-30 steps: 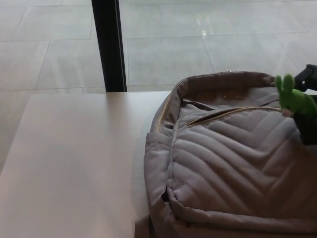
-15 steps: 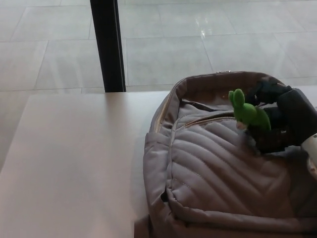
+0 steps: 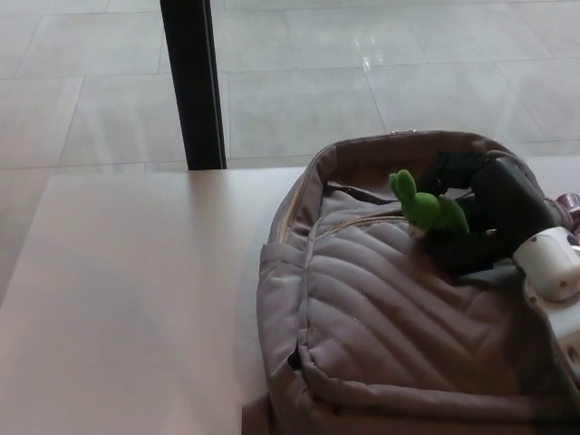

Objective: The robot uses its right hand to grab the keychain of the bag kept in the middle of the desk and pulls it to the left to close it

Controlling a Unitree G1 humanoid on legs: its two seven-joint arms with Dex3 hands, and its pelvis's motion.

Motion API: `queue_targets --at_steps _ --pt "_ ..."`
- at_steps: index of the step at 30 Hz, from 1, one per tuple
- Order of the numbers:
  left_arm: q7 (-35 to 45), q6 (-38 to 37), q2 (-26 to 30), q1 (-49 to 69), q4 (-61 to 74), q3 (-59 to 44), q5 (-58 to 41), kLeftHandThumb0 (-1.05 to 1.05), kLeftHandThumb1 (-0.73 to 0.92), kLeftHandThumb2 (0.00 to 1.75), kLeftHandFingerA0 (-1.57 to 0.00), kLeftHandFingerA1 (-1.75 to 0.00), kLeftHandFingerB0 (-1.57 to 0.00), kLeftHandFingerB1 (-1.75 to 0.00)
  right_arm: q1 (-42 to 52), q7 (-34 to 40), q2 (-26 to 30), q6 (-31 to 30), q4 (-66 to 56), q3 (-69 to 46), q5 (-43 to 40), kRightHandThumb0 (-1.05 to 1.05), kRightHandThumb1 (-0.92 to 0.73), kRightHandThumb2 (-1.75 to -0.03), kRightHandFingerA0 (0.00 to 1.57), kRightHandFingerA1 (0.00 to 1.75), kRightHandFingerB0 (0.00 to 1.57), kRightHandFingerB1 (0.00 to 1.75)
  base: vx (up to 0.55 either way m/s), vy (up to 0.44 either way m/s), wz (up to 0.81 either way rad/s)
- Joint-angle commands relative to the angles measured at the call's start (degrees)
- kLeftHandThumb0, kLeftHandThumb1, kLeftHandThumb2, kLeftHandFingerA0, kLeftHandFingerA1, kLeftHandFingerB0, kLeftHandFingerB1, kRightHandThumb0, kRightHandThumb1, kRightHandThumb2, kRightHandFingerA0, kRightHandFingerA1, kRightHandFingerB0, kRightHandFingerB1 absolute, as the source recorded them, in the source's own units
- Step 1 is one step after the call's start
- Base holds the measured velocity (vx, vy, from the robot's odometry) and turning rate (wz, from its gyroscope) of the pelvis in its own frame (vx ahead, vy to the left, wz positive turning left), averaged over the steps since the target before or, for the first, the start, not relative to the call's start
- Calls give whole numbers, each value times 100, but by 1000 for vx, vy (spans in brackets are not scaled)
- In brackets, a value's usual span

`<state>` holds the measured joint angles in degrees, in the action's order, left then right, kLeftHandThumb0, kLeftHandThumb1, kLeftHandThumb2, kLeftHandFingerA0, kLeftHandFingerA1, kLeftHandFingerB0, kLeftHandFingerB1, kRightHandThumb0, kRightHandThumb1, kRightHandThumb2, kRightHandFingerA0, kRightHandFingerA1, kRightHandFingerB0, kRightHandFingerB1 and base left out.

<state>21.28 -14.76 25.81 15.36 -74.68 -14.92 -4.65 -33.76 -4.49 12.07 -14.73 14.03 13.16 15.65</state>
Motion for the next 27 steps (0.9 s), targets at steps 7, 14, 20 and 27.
queue_targets --at_steps 7,14,20,27 --pt "-174 77 -18 -36 -19 9 42 -105 83 79 -63 -113 -42 -106 -496 -12 -626 215 379 491 257 -25 -50 -118 89 175 80 148 0 0 0" --pt "-317 49 -18 -87 -22 177 179 -105 85 81 -69 -113 -46 -106 -679 53 -1021 54 534 534 271 -21 -48 -119 82 175 72 159 0 0 0" --pt "-233 26 -16 -108 6 182 133 -105 83 82 -65 -115 -42 -111 -788 227 -1365 57 774 762 468 -20 -55 -103 96 174 78 141 0 0 0" --pt "-303 29 -95 -177 28 287 207 -105 82 81 -60 -118 -44 -111 -1004 352 -1782 -84 1246 930 596 -23 -51 -113 78 173 69 150 0 0 0"
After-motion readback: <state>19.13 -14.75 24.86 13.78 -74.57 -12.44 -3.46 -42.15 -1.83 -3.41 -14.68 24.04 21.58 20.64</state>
